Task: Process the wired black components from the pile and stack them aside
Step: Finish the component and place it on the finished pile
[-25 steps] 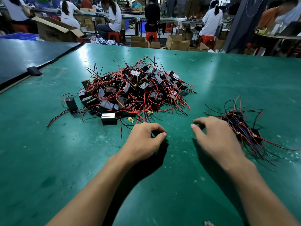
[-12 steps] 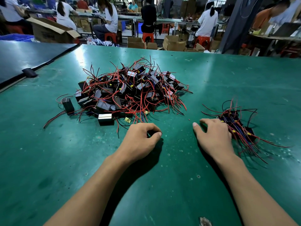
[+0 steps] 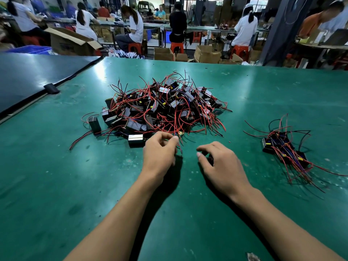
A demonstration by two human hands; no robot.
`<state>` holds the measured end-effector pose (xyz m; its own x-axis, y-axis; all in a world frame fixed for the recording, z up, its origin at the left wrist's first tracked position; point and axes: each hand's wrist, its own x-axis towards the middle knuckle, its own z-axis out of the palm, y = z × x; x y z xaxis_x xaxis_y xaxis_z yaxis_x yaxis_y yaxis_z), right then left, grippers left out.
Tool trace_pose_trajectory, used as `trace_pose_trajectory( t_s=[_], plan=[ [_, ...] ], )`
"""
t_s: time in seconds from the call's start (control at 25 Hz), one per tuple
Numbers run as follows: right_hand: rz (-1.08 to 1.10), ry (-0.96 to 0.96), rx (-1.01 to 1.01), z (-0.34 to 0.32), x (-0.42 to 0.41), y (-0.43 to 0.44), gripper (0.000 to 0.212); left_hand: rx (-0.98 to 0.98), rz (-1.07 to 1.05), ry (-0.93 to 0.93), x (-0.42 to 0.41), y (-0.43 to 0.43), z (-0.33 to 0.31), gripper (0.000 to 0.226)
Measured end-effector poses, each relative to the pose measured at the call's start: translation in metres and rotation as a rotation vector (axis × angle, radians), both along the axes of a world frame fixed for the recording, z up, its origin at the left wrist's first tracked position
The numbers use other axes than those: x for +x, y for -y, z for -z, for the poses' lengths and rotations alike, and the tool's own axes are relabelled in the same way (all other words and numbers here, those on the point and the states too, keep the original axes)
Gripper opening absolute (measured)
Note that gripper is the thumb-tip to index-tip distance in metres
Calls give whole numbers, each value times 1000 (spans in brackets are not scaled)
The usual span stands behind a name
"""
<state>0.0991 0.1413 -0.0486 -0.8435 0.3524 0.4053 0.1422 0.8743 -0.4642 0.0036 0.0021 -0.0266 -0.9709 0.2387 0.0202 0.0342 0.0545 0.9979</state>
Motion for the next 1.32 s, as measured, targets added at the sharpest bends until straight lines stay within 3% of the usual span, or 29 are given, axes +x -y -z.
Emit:
trace_pose_trajectory(
  t_s=[0.16, 0.32, 0.56, 0.8, 1.08, 1.16, 1.32],
  plan=[
    [-37, 28, 16, 3, -8, 5, 12, 38, -330, -40, -18, 13, -3, 3],
    [-7, 18, -42, 4, -16, 6, 13, -319, -517, -114, -33, 33, 2, 33],
    [-13, -37, -169, 3, -38, 31, 15, -562, -253, -105, -43, 43, 1, 40],
    [-35, -78, -236, -17, -74, 49, 17, -891, -203, -253, -34, 41, -2, 32],
    [-80, 56, -298, -52, -136, 61, 32, -904, -94, -357, -25, 27, -10, 28],
    [-97, 172, -220, -57, -148, 65, 39, -880, -67, -367, -21, 24, -8, 28],
    [-81, 335, -8, -59, -160, 65, 33, -887, -63, -348, -20, 23, -1, 33]
  ],
)
